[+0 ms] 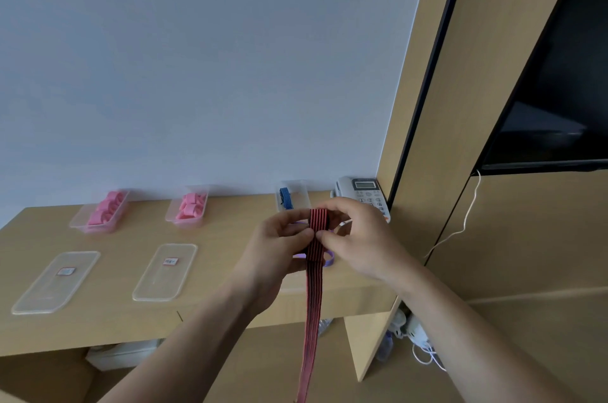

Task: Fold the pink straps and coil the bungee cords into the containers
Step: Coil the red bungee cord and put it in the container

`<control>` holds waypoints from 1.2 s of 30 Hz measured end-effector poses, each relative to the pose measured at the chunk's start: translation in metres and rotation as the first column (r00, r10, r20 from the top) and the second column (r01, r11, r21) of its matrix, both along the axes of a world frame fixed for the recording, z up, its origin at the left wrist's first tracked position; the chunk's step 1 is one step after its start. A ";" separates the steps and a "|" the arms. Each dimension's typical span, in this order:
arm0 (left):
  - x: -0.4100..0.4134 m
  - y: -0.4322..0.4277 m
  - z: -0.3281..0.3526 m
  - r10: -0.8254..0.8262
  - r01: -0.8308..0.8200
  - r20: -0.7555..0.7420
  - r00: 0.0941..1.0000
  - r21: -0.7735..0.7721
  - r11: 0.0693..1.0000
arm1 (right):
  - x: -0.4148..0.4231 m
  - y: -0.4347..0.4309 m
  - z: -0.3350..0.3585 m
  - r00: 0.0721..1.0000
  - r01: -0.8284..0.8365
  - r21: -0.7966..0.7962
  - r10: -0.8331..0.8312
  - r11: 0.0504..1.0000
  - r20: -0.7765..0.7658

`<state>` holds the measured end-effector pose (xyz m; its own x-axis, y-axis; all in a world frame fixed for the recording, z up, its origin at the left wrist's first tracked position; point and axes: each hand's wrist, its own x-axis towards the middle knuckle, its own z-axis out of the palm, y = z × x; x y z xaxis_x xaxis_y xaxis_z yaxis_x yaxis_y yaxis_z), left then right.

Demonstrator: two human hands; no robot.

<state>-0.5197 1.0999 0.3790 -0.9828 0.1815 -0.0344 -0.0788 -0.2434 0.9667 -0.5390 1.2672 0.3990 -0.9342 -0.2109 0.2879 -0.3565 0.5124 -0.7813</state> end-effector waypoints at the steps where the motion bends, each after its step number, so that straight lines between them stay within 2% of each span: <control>1: 0.001 0.001 -0.001 0.004 -0.005 0.023 1.000 0.030 1.000 | 0.000 0.001 0.001 1.000 0.005 0.010 -0.005 1.000 -0.018; 4: 0.002 0.003 -0.004 -0.017 0.009 0.099 0.995 0.073 0.997 | -0.003 0.006 0.006 0.999 0.011 -0.037 -0.013 0.999 -0.052; 8: 0.004 0.003 -0.010 -0.079 0.078 0.144 0.986 0.013 0.997 | -0.007 0.013 0.011 0.992 0.042 -0.095 -0.053 0.995 -0.111; 12: 0.006 0.004 -0.013 -0.105 0.121 0.148 0.983 -0.105 0.987 | -0.006 0.015 0.009 0.959 0.071 -0.067 -0.087 0.995 -0.270; 16: 0.004 0.004 -0.011 -0.097 0.111 0.140 0.985 -0.097 0.989 | -0.002 0.014 0.002 0.859 0.093 0.029 -0.066 0.995 -0.509; 20: 0.000 0.003 -0.011 -0.050 0.048 0.185 0.981 0.012 0.999 | 0.006 0.012 -0.007 0.749 0.148 0.094 -0.050 0.985 -0.661; 23: -0.004 0.002 -0.010 -0.030 0.009 0.226 0.974 0.094 0.996 | 0.013 0.010 -0.016 0.713 0.148 0.093 -0.041 0.985 -0.700; 27: -0.010 -0.002 -0.007 -0.048 0.018 0.205 0.978 0.143 0.990 | 0.019 0.009 -0.023 0.707 0.131 0.065 -0.047 0.989 -0.706; 36: -0.012 -0.001 -0.003 -0.017 0.009 0.149 0.989 0.053 0.999 | 0.022 0.003 -0.041 0.733 0.076 0.179 0.067 0.981 -0.677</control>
<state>-0.5315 1.0985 0.3762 -0.9648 0.2000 -0.1710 -0.2251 -0.2912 0.9298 -0.5165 1.2701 0.3584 -0.5059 -0.3217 0.8003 -0.7505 0.6216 -0.2246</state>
